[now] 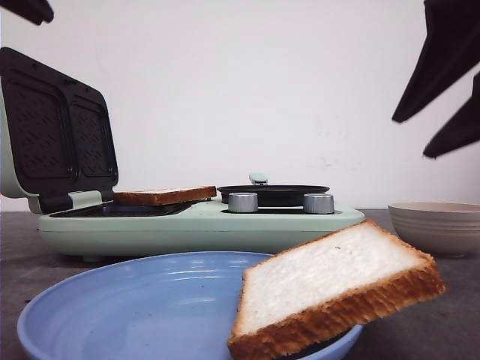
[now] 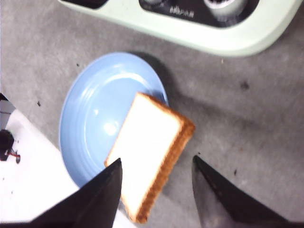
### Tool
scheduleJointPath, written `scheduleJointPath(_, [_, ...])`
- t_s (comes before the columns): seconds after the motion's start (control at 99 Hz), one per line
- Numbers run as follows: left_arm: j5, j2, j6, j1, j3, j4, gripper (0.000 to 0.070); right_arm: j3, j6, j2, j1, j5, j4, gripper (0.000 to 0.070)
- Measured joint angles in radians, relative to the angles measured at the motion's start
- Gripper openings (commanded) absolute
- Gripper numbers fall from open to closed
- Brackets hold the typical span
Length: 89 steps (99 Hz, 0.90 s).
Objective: Make breakfast with bread and shrimp
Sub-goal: 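Reach the right gripper to the second bread slice and grasp it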
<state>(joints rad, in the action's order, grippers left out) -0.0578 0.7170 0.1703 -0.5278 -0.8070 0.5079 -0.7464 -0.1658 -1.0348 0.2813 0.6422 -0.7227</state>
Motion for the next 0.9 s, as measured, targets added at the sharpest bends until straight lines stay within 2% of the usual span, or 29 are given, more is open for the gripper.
scheduleJointPath(0.253, [-0.028,-0.045,-0.008,0.0,0.054,-0.016,0.0028,0.139,-0.049,-0.002,0.0,0.119,0.126,0.028])
scheduleJointPath(0.364, [-0.041,-0.045,-0.014,0.0,0.065,-0.04,0.0028,0.217,-0.087,-0.002,0.0,0.134,0.189,0.0287])
scheduleJointPath(0.495, [-0.041,-0.046,-0.016,0.0,0.065,-0.085,0.0028,0.277,-0.127,-0.002,0.0,0.154,0.239,0.036])
scheduleJointPath(0.899, [-0.041,-0.046,-0.022,0.0,0.065,-0.093,0.0028,0.315,-0.183,-0.034,0.0,0.193,0.368,0.036])
